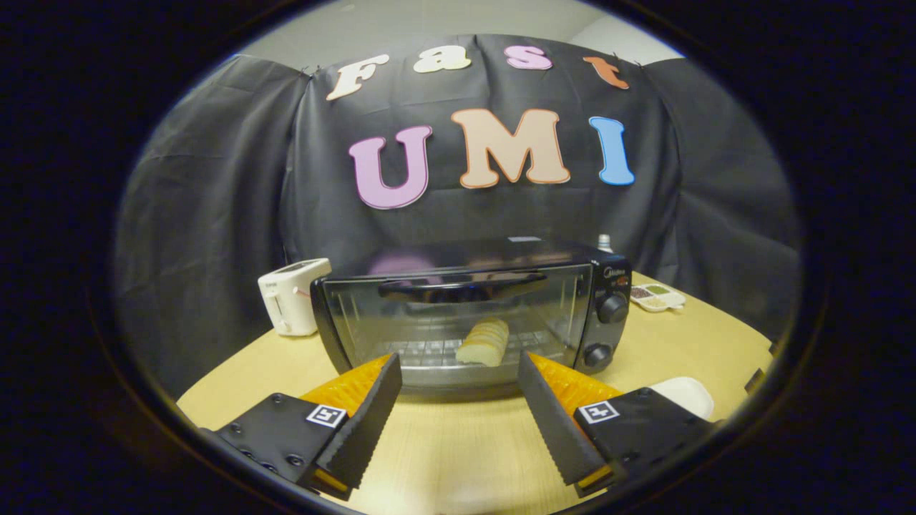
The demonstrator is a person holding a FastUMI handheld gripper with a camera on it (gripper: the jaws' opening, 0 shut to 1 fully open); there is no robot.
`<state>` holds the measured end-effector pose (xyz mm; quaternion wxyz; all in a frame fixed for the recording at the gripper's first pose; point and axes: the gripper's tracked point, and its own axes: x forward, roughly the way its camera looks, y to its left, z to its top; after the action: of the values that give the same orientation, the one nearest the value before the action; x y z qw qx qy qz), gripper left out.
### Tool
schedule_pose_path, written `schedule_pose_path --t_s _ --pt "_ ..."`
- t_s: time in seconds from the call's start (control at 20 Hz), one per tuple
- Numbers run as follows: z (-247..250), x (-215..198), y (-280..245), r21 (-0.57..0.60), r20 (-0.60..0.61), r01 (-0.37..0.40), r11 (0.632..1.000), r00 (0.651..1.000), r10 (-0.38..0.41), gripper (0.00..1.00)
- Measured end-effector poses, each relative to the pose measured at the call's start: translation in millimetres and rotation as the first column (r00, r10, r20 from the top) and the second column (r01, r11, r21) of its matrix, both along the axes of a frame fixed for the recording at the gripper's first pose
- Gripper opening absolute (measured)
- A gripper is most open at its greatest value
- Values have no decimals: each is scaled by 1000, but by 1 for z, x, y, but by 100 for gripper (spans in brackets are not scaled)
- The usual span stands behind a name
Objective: Open the toaster oven, put the food inside, and close the toaster oven door.
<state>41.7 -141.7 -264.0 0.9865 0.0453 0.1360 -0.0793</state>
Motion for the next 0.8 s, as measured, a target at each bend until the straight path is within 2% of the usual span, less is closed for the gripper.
schedule_pose_path --t_s 0.35,0.65,0.8 --pt "57 25 -16 -29 170 16 999 985 -11 100" --pt "74 21 -26 -74 188 21 997 982 -7 100" --pt "80 11 -24 -54 189 14 998 982 -3 100"
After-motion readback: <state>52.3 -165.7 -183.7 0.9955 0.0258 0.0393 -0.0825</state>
